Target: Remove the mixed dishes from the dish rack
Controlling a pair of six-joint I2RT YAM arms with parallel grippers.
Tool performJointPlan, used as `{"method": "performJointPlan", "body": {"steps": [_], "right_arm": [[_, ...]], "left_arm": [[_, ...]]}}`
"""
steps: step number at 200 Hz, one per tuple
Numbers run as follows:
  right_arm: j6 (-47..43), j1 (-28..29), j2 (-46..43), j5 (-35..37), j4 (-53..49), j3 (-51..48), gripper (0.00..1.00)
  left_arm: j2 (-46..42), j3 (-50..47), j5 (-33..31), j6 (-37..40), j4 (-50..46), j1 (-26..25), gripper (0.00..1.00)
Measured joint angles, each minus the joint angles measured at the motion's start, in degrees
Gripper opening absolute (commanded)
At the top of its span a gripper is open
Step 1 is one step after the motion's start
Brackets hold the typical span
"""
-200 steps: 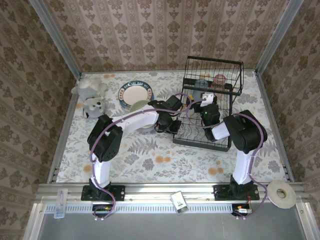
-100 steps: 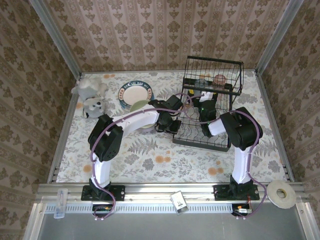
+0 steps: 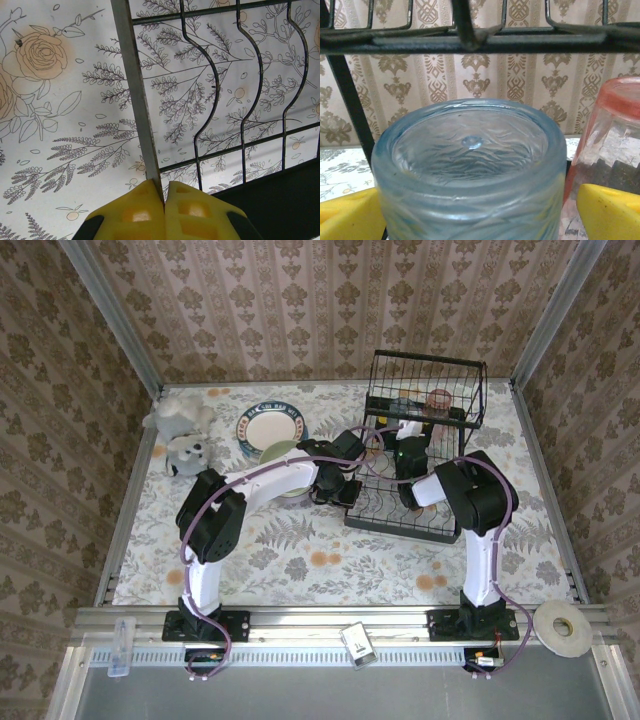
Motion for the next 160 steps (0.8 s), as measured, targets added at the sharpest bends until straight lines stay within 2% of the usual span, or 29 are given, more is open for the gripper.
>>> {"method": "performJointPlan", "body": {"steps": [53, 126, 160], "right_arm": [[-1.27, 0.31, 1.31, 1.62, 0.66, 1.38, 0.83], [-4.31, 0.59, 2.08, 0.55, 1.22, 2.03, 0.59], [-6.4, 1.07, 1.99, -0.59, 1.44, 1.9, 0.53]], "left_arm": [[0.0, 0.0, -0.44, 0.02, 0.0, 0.0, 0.0], [0.0, 0.0, -0.5, 0.11, 0.07, 0.42, 0.0], [0.0, 0.04, -0.5, 0.24, 0.0, 0.42, 0.0]]}}
